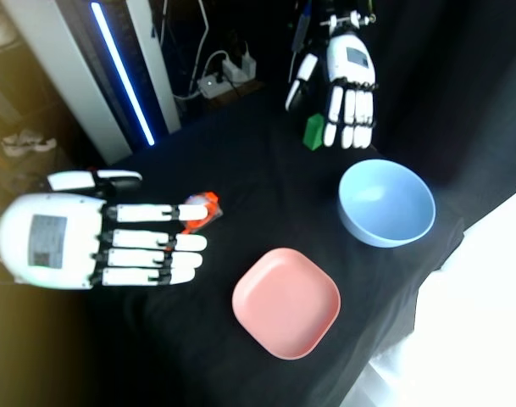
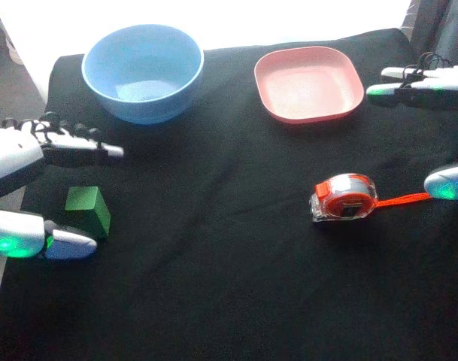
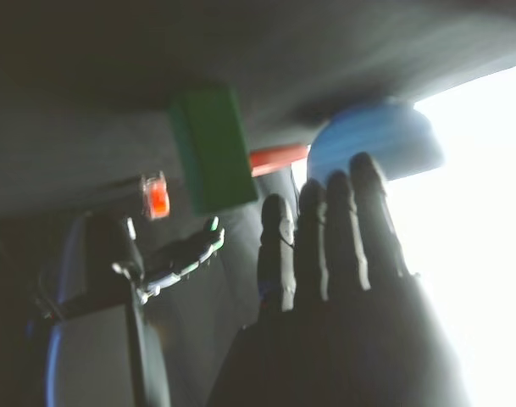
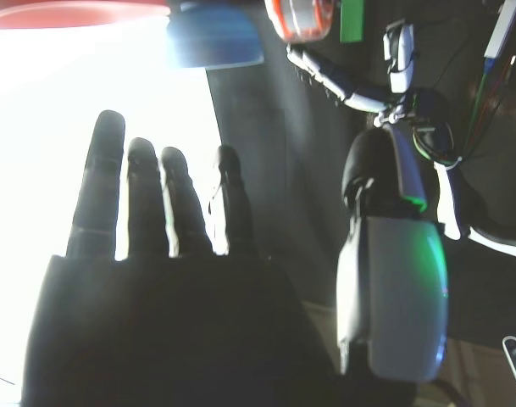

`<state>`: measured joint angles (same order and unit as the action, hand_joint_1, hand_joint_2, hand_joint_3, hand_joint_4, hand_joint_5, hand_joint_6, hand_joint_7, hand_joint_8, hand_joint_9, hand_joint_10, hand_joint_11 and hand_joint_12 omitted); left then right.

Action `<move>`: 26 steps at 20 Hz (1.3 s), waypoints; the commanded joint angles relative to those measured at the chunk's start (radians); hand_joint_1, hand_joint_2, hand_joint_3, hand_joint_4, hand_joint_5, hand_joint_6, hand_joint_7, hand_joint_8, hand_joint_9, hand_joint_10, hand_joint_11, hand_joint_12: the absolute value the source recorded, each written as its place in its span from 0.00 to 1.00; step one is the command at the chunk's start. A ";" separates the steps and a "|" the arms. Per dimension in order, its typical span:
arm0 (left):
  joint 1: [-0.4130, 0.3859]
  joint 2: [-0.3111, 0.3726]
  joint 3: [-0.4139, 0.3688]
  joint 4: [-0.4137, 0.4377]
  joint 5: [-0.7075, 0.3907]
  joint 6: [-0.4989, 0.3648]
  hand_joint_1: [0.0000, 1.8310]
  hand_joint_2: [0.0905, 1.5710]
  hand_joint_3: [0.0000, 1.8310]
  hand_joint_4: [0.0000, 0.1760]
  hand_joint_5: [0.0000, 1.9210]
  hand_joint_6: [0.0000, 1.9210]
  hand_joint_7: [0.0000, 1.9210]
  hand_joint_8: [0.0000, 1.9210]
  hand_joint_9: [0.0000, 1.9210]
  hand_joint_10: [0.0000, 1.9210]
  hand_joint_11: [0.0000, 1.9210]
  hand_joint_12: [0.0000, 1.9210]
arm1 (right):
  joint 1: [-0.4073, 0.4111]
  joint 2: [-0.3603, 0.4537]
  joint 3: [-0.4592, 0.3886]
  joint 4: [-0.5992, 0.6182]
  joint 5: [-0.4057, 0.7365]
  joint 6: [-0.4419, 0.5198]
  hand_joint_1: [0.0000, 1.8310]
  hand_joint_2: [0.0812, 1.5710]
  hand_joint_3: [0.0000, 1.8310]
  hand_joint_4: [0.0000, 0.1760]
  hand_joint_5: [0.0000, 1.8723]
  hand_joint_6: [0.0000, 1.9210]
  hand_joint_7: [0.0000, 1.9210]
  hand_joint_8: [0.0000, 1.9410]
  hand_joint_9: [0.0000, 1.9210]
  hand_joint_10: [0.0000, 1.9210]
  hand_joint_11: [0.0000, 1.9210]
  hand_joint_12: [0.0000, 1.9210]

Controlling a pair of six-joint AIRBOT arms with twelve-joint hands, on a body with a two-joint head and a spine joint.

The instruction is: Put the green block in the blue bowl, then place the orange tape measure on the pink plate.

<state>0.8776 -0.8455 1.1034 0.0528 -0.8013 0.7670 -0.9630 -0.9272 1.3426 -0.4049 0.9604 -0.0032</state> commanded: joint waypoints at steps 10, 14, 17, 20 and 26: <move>-0.031 -0.019 0.017 -0.034 -0.131 -0.005 0.67 0.76 0.00 0.00 0.45 0.44 0.40 0.82 0.30 0.84 0.21 1.00 | 0.010 -0.006 0.003 0.052 0.105 0.013 0.31 0.71 0.00 0.39 0.13 0.00 0.04 0.00 0.04 0.00 0.00 0.37; -0.062 -0.005 0.010 -0.035 -0.237 -0.005 0.68 0.69 0.00 0.00 0.57 0.31 0.48 0.66 0.40 0.58 0.21 0.84 | 0.010 -0.006 0.003 0.052 0.105 0.013 0.31 0.72 0.00 0.48 0.13 0.00 0.05 0.00 0.04 0.00 0.00 0.36; -0.129 0.005 0.009 -0.010 -0.312 -0.002 0.69 0.69 0.00 0.00 0.66 0.10 0.45 0.71 0.39 0.70 0.26 0.97 | 0.010 -0.008 0.003 0.052 0.105 0.013 0.28 0.72 0.00 0.56 0.12 0.00 0.05 0.00 0.05 0.00 0.00 0.39; -0.257 -0.013 0.036 -0.011 -0.260 0.082 0.69 0.67 0.00 0.00 0.68 0.13 0.47 0.66 0.37 0.57 0.18 0.84 | 0.010 -0.012 0.006 0.052 0.105 0.013 0.31 0.72 0.00 0.60 0.12 0.00 0.04 0.00 0.05 0.00 0.00 0.38; -0.509 -0.185 0.258 -0.006 0.051 0.103 0.74 0.67 0.00 0.00 0.57 0.34 0.53 0.48 0.46 0.61 0.30 0.69 | 0.010 -0.034 0.021 0.049 0.105 0.013 0.30 0.72 0.00 0.60 0.12 0.00 0.05 0.00 0.06 0.00 0.00 0.38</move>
<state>0.3740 -1.0496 1.3735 0.0666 -0.6827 0.8696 -0.9630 -0.9592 1.3636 -0.4049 0.9630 0.0006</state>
